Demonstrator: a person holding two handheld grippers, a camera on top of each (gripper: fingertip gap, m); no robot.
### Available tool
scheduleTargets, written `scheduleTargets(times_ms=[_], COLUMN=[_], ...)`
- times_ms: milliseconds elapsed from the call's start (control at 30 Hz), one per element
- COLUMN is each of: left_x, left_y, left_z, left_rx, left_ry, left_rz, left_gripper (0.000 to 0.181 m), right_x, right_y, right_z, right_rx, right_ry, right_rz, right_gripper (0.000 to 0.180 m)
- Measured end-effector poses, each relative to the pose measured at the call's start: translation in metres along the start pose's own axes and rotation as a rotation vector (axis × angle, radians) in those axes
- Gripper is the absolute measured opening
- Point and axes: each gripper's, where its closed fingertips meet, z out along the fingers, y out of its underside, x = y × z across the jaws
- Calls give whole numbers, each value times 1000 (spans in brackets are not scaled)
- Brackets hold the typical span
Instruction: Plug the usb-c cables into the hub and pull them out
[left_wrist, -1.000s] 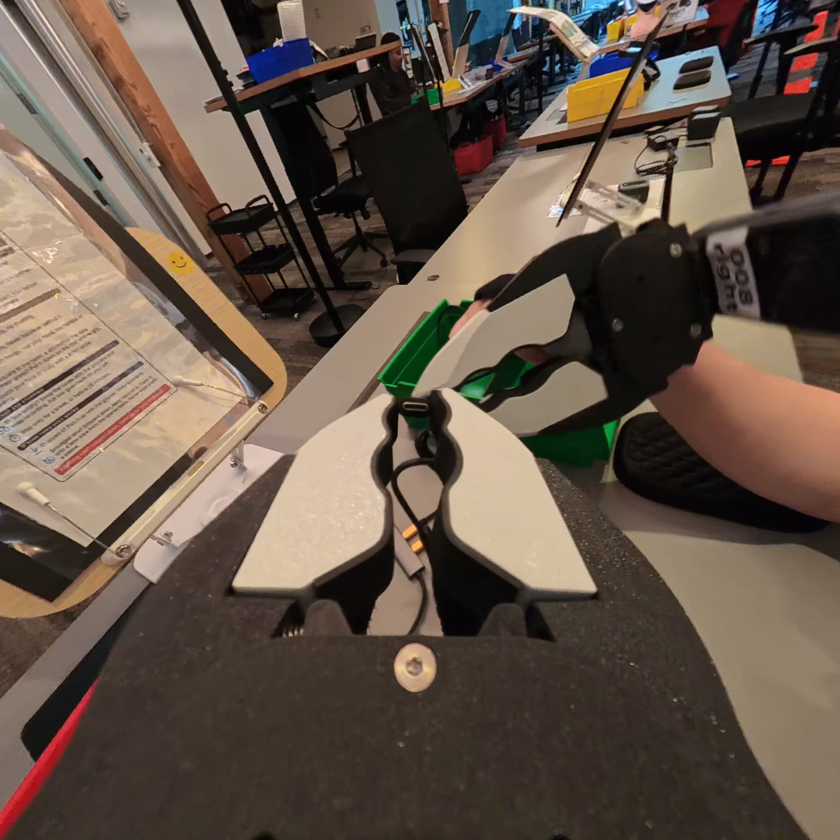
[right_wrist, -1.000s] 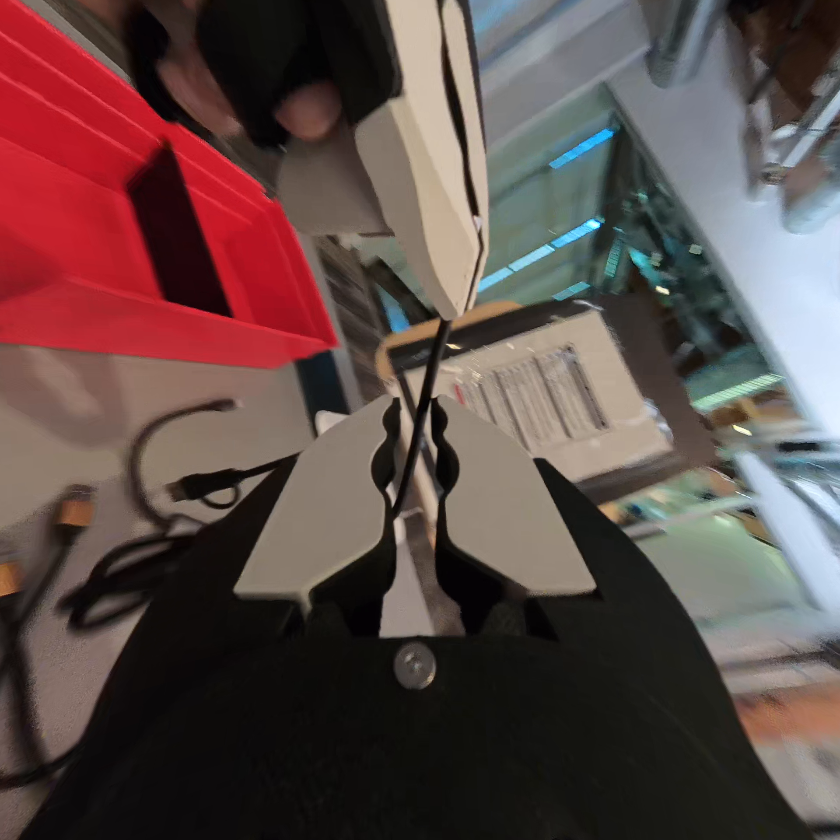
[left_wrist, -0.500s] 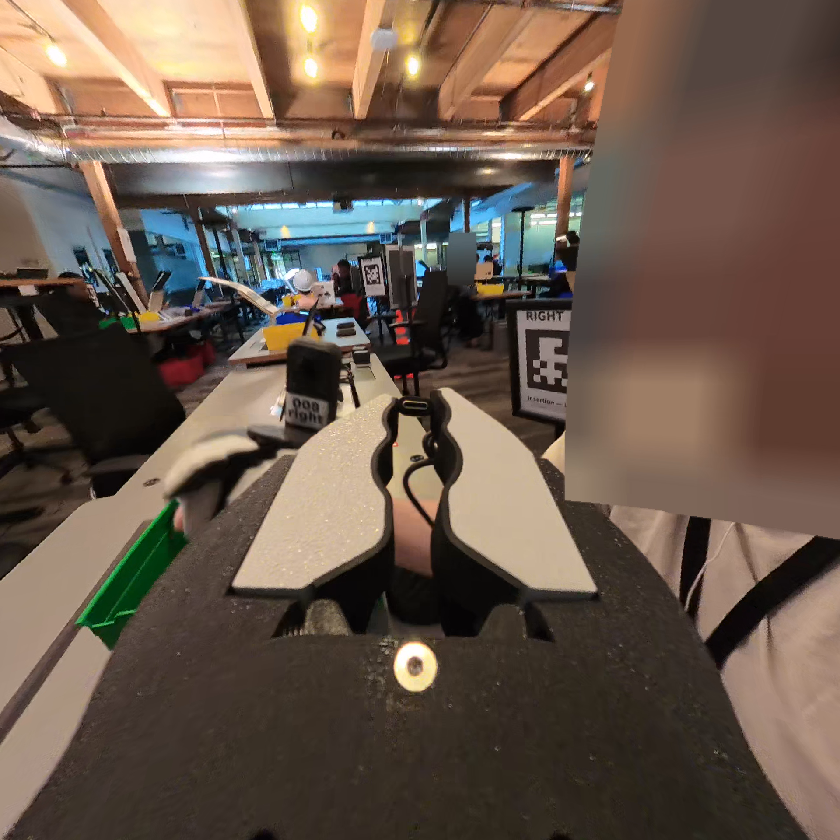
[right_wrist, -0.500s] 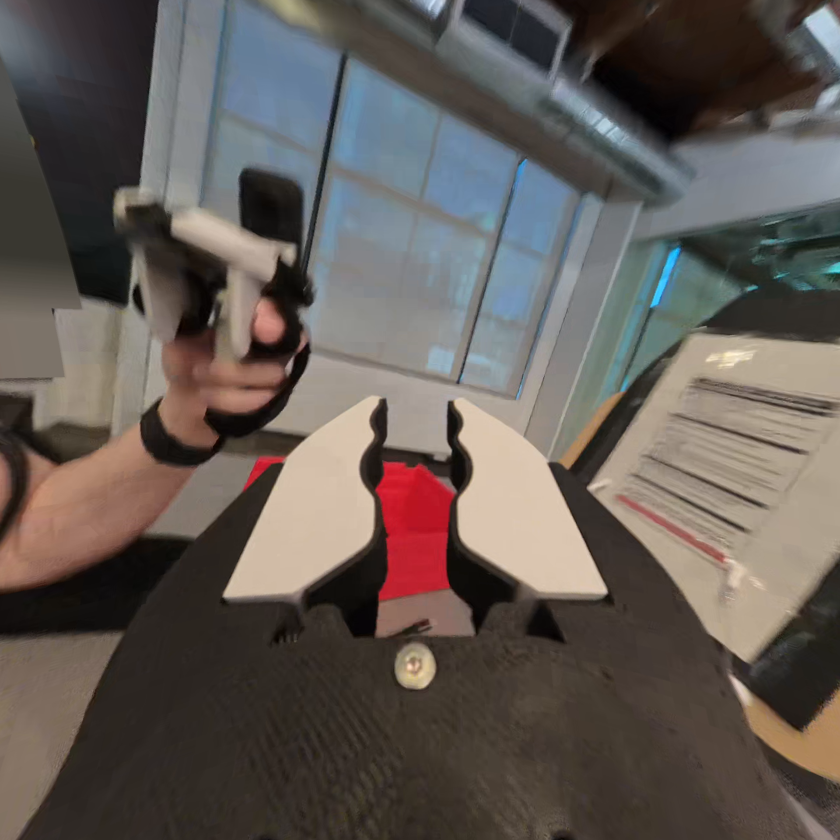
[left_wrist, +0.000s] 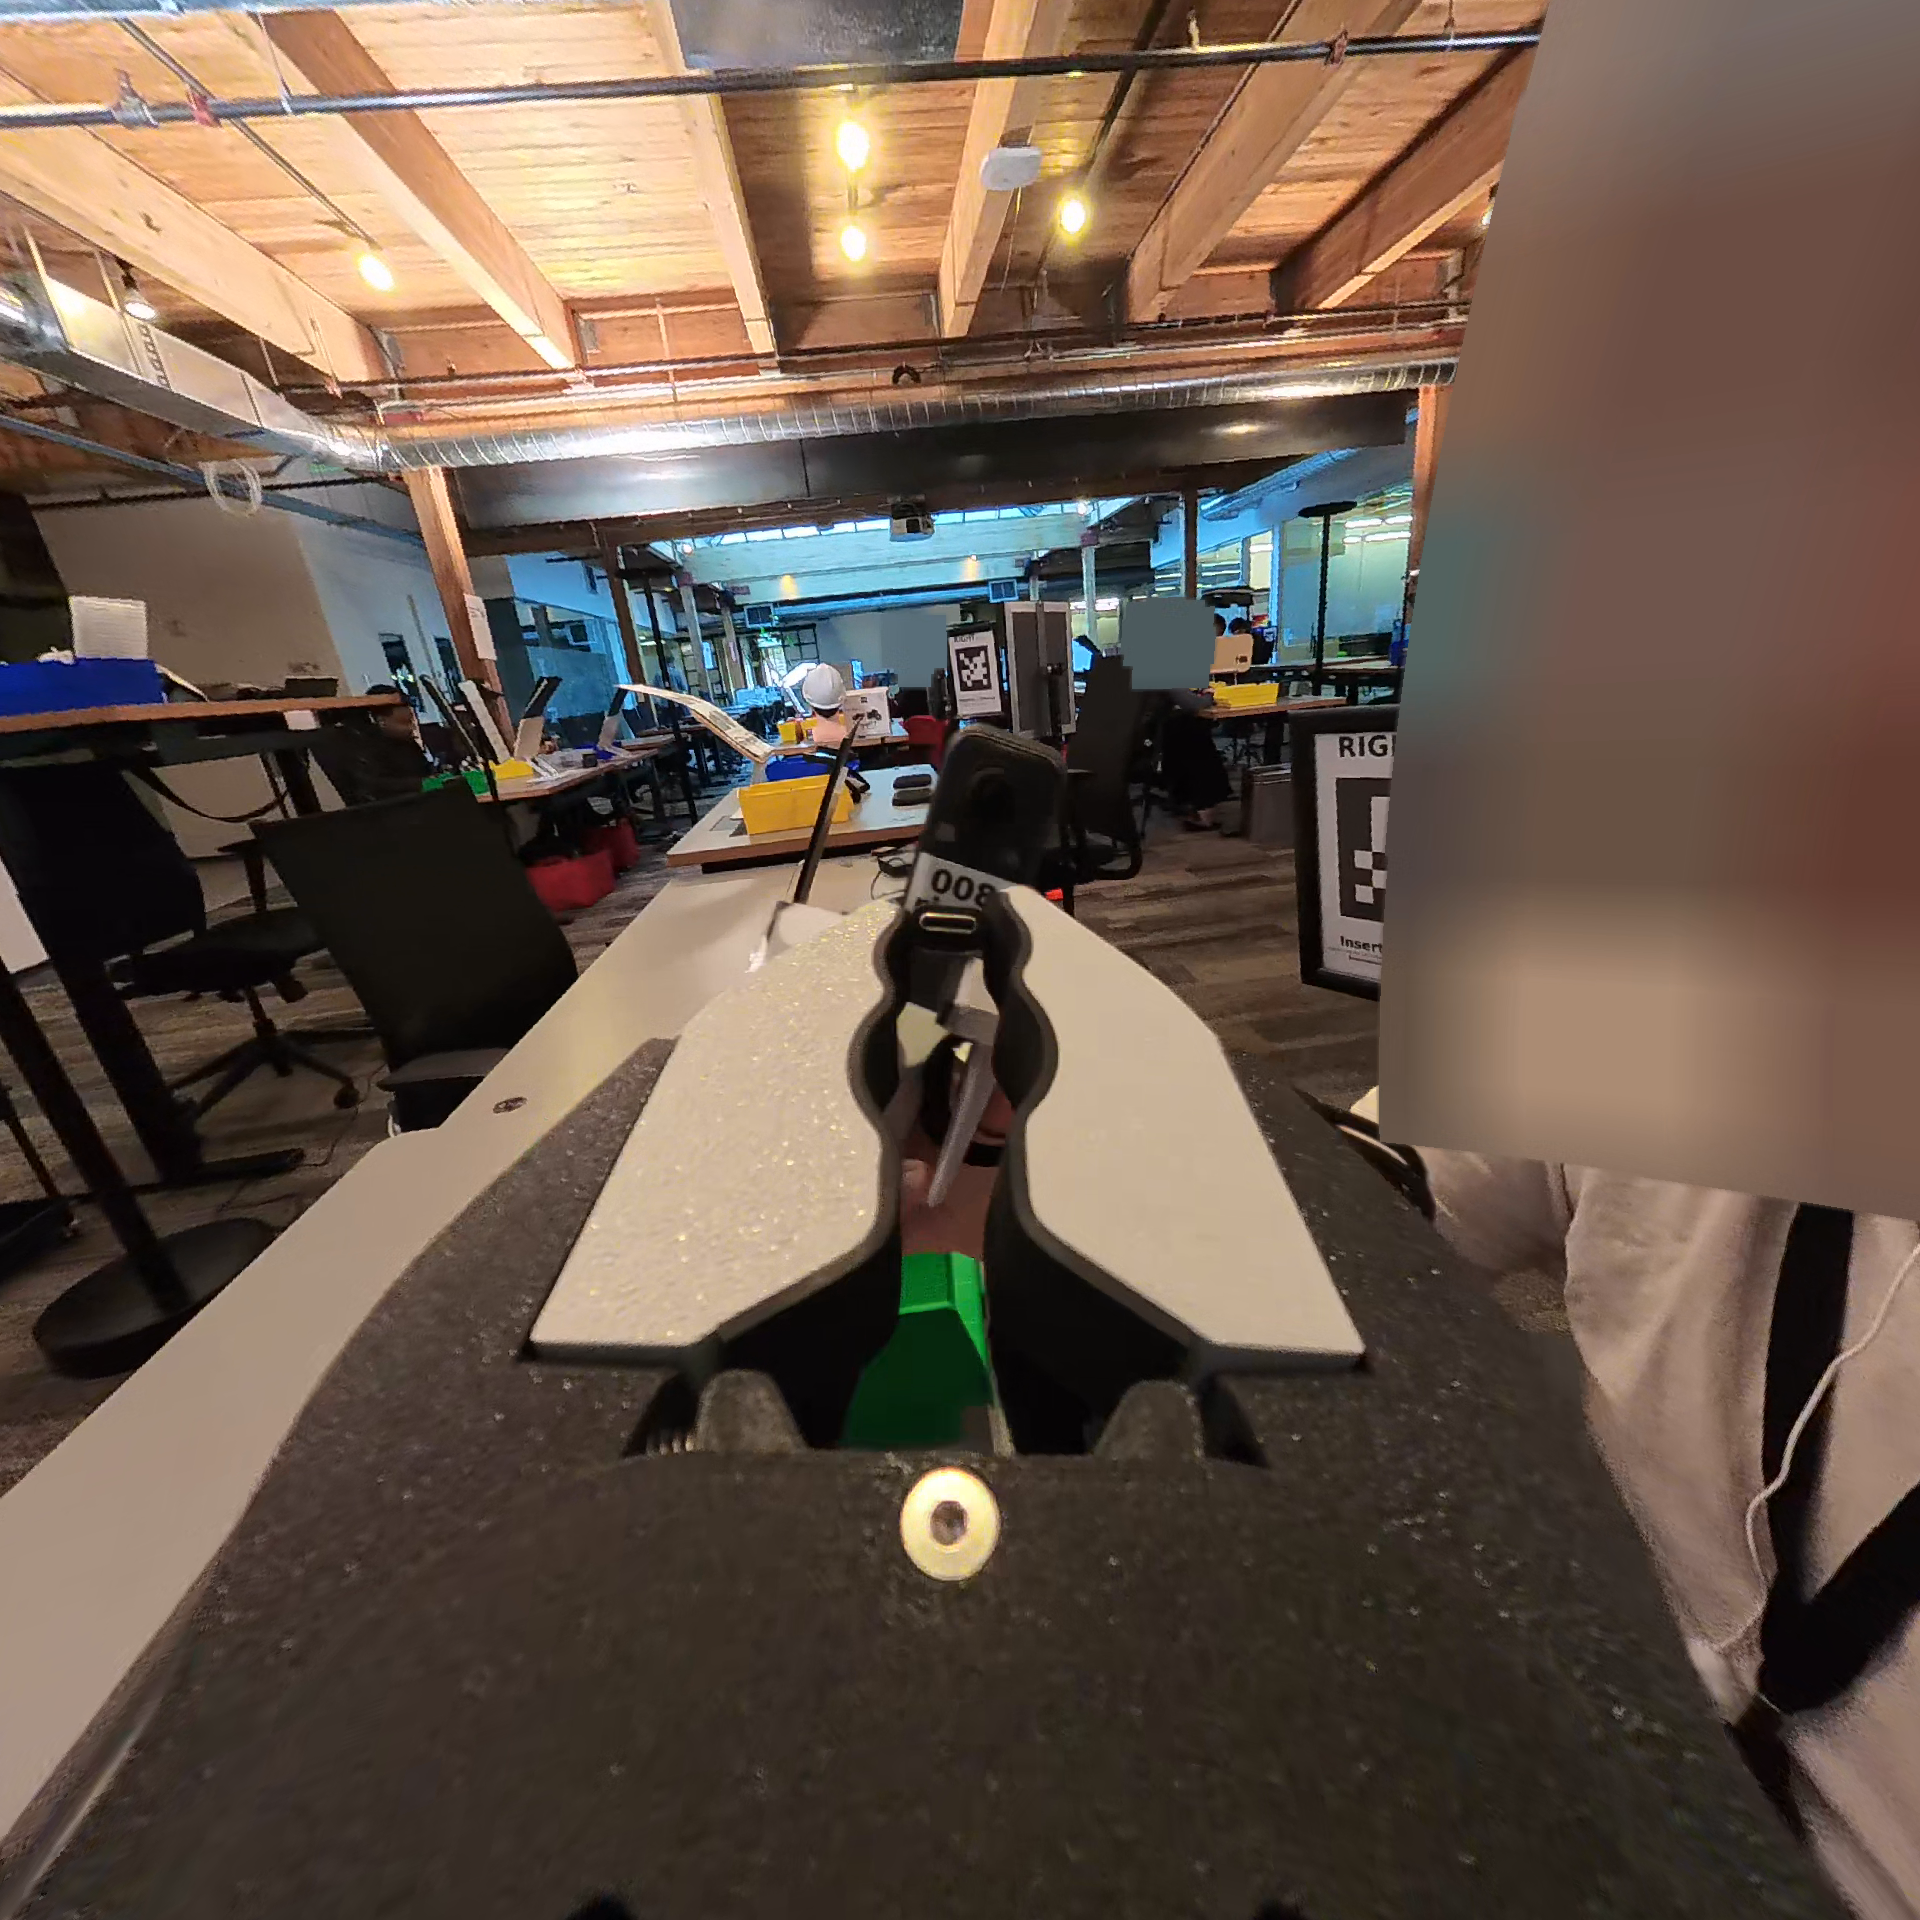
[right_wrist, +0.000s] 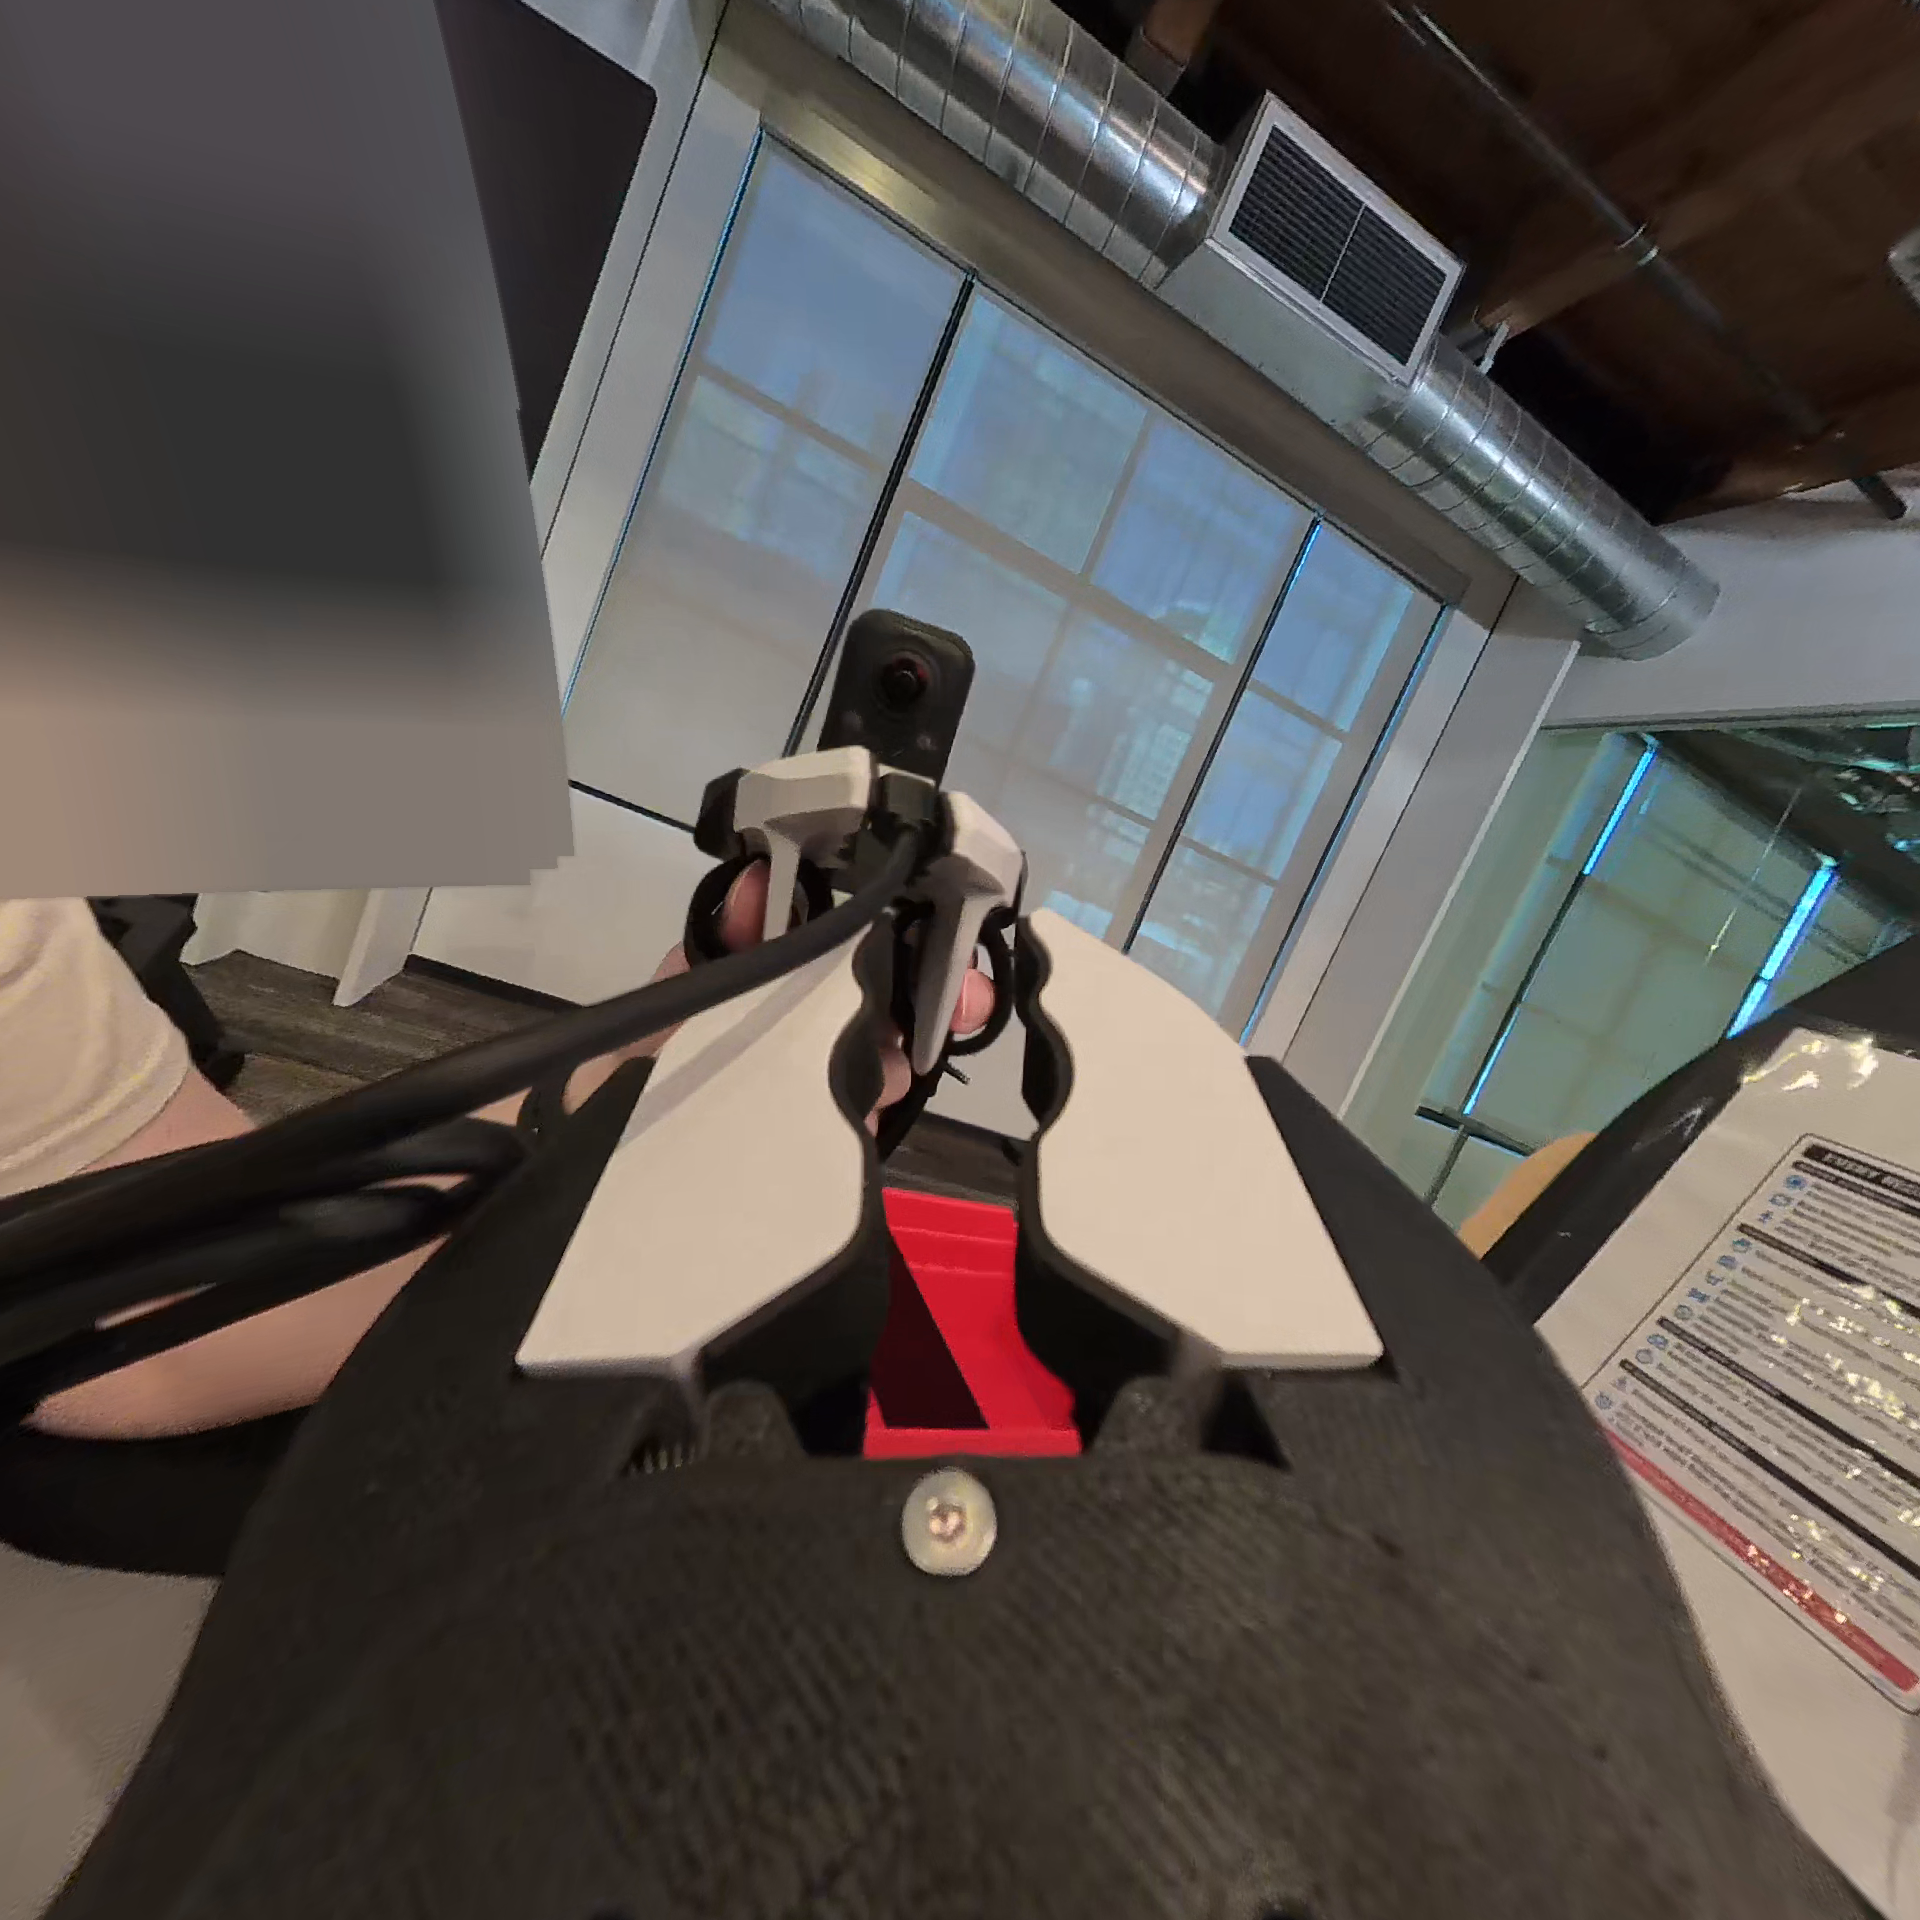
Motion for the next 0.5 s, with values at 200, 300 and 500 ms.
scheduleTargets(times_ms=[200, 300, 500], left_x=[-3, -5, -10], left_y=[-3, -2, 3], left_z=[2, 1, 0], left_rx=[27, 21, -15], left_ry=[-37, -62, -84], left_rz=[21, 47, 73], left_gripper=[12, 12, 12], right_x=[-1, -1, 5], right_y=[-9, -15, -18], right_z=[4, 2, 3], right_rx=[90, 143, 101], right_ry=[73, 84, 85], right_rz=[-47, -32, 59], right_gripper=[17, 11, 7])
